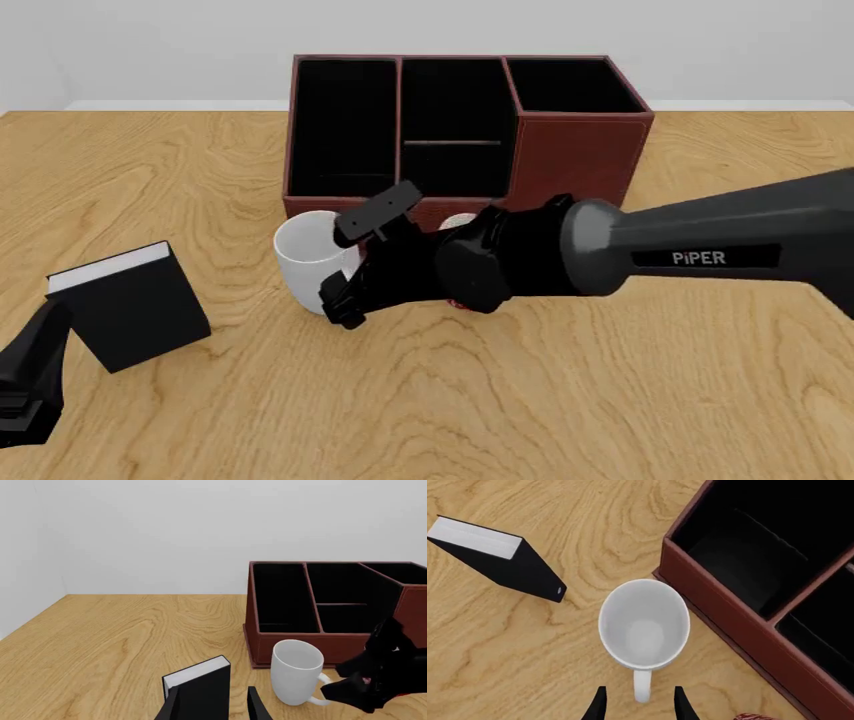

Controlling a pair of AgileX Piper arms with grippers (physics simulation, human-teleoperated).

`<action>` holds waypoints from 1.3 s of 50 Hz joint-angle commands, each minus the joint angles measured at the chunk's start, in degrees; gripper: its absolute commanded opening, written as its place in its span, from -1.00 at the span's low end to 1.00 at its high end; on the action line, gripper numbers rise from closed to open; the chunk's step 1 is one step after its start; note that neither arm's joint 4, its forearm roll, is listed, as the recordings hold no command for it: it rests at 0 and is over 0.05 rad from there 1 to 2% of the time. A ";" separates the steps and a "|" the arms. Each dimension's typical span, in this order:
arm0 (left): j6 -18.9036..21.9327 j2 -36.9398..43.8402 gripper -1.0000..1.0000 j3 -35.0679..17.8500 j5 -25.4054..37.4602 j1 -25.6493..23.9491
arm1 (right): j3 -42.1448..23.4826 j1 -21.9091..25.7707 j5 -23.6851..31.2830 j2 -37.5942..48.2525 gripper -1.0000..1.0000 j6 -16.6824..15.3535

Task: Pick up the white mug and place it to the right of the caddy.

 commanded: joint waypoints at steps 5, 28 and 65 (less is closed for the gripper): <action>0.00 0.00 1.00 0.00 0.00 0.00 | -0.68 -0.18 -0.51 2.45 1.00 0.81; 0.00 0.00 1.00 0.00 0.00 0.00 | -1.30 0.58 0.12 2.85 -1.00 0.06; 0.00 0.00 1.00 0.00 0.00 0.00 | 3.11 1.58 -1.62 -3.24 -1.00 -8.38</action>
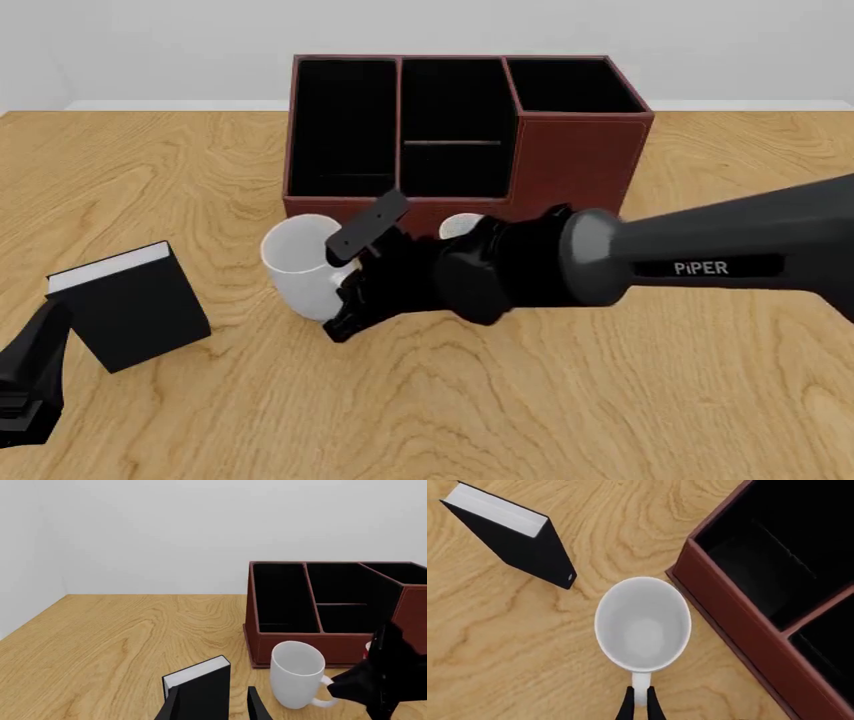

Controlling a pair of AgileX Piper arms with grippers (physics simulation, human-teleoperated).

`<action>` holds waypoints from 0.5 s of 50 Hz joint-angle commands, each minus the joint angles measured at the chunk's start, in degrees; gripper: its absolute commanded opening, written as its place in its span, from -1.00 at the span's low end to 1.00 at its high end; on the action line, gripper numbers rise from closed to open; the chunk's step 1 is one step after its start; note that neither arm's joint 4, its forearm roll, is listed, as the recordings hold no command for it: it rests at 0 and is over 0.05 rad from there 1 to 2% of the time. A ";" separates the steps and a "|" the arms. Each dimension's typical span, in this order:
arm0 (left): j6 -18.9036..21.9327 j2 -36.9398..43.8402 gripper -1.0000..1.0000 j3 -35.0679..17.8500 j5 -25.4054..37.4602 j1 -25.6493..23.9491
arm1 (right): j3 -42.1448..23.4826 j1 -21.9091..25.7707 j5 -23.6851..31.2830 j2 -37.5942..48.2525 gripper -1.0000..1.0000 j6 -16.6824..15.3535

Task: Pick up the white mug and place it to the right of the caddy.

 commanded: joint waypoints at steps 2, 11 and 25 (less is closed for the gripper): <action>0.00 0.00 1.00 0.00 0.00 0.00 | 2.04 0.39 -0.65 -3.77 -1.00 -2.39; 0.00 0.00 1.00 0.00 0.00 0.00 | 3.20 0.60 -1.32 -5.48 -1.00 -3.83; 0.00 0.00 1.00 0.00 0.00 0.00 | 4.79 0.27 -2.66 -8.23 -1.00 -5.03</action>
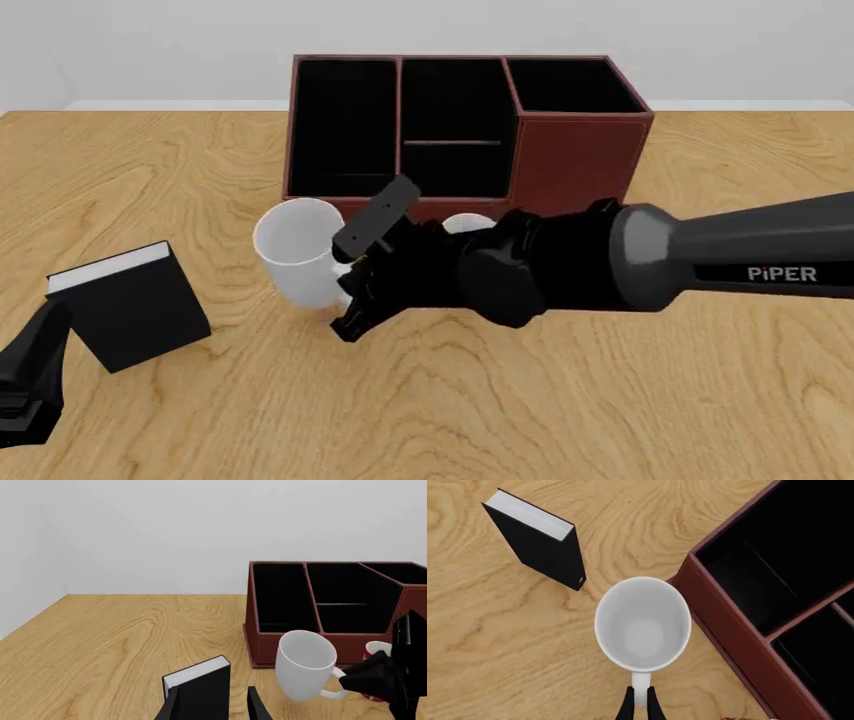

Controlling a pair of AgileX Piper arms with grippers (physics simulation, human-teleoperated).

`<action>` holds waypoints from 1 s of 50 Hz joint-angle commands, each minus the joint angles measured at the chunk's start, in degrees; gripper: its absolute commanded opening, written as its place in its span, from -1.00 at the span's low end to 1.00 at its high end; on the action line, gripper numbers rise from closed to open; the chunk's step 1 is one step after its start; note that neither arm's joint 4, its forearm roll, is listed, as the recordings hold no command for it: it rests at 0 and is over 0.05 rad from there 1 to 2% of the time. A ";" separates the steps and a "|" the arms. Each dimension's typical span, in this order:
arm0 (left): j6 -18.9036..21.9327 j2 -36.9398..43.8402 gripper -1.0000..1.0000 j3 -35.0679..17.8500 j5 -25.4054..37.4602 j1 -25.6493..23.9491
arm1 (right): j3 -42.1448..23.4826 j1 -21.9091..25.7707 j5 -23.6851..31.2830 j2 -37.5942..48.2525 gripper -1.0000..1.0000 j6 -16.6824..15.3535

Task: Pick up the white mug and place it to the right of the caddy.

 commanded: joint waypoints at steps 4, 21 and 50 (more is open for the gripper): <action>0.00 0.00 1.00 0.00 0.00 0.00 | 1.68 -0.69 -1.01 -4.17 -1.00 -0.45; 0.00 0.00 1.00 0.00 0.00 0.00 | 4.04 -2.89 1.95 -15.00 -1.00 0.38; 0.00 0.00 1.00 0.00 0.00 0.00 | 5.78 -9.18 6.26 -27.61 -1.00 2.28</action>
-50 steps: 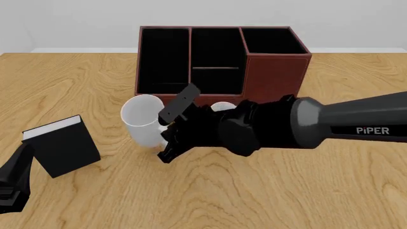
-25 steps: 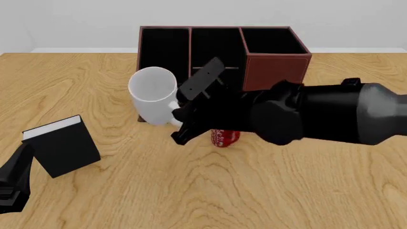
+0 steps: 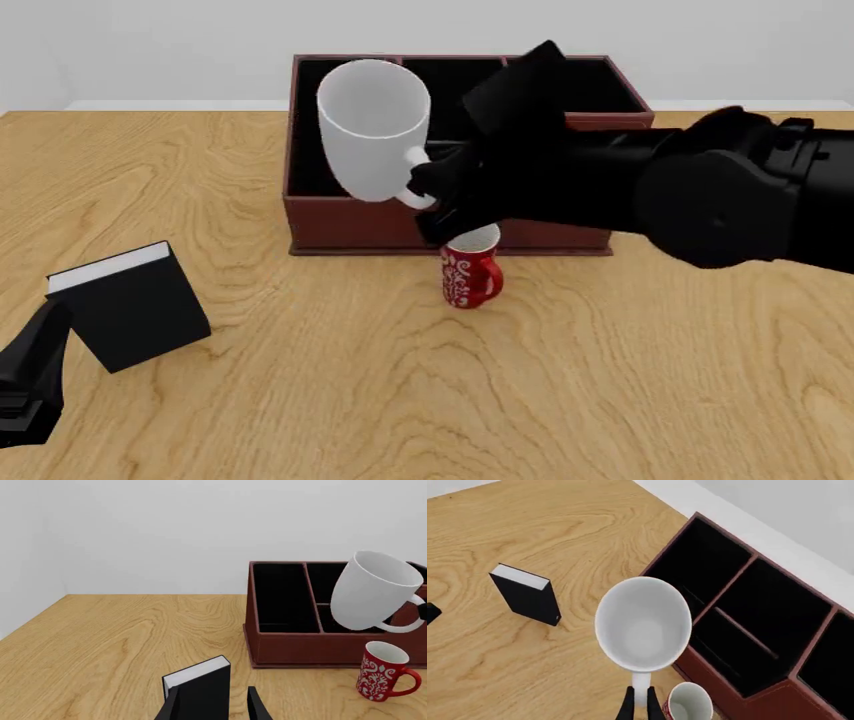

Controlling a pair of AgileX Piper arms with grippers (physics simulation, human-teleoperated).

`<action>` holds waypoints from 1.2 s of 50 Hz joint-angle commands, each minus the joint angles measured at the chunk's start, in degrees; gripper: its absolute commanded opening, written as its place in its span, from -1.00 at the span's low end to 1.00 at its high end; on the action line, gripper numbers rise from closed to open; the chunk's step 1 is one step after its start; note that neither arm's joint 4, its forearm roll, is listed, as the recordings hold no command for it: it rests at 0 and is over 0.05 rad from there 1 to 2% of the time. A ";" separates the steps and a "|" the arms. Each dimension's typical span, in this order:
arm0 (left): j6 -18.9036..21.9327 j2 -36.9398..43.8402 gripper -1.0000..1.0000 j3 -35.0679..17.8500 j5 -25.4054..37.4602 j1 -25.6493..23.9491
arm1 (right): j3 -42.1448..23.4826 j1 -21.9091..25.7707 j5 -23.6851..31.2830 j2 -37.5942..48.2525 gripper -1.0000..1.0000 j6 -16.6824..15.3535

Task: Pick up the white mug and place it to the right of the caddy.

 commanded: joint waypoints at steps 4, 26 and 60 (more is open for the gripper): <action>0.00 0.00 1.00 0.00 0.00 0.00 | 1.43 -3.99 1.46 -6.32 -1.00 1.67; 0.00 0.00 1.00 0.00 0.00 0.00 | 5.83 -12.73 4.45 -17.00 -1.00 3.69; 0.00 0.00 1.00 0.00 0.00 0.00 | 9.14 -28.27 9.99 -28.98 -1.00 7.24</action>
